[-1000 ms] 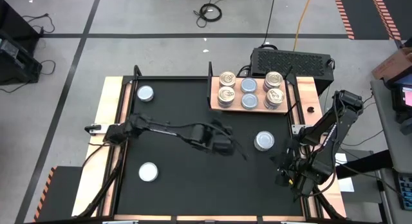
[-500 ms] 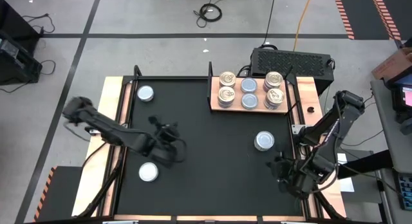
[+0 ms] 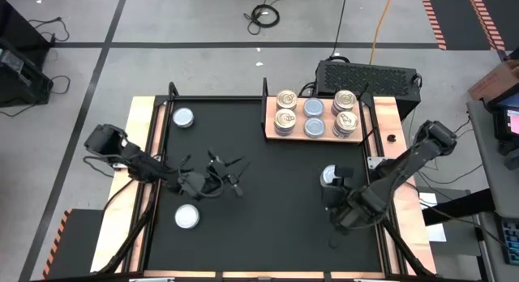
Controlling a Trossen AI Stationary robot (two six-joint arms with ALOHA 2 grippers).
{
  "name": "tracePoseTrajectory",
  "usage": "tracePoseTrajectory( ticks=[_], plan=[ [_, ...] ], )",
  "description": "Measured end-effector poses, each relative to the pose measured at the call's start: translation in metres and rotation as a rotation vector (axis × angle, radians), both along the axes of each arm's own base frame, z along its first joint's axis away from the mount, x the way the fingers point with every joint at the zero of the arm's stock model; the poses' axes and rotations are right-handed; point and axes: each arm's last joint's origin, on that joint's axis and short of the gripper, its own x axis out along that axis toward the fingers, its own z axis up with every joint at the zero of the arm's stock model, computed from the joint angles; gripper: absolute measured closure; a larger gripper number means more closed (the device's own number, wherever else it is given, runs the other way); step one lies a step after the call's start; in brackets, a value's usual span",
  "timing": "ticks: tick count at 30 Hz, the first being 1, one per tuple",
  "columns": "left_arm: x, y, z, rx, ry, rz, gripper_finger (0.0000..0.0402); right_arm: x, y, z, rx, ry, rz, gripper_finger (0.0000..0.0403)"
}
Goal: Stack canned seafood by type on shelf
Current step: Stack the green tuna can on top of the top green tuna can on the shelf
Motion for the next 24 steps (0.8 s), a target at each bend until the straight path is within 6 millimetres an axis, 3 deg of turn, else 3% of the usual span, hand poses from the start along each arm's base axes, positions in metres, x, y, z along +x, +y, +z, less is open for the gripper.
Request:
tracePoseTrajectory(
  ticks=[6, 24],
  plan=[
    [0.007, 0.009, -0.011, 0.066, 0.069, 0.024, 0.0239, 0.009, -0.001, -0.023, -0.038, 0.115, -0.104, 0.0268],
    [0.007, 0.010, -0.016, 0.087, 0.123, 0.024, 0.0237, 0.016, 0.009, -0.066, -0.212, 0.213, -0.235, 0.0269]
  ],
)
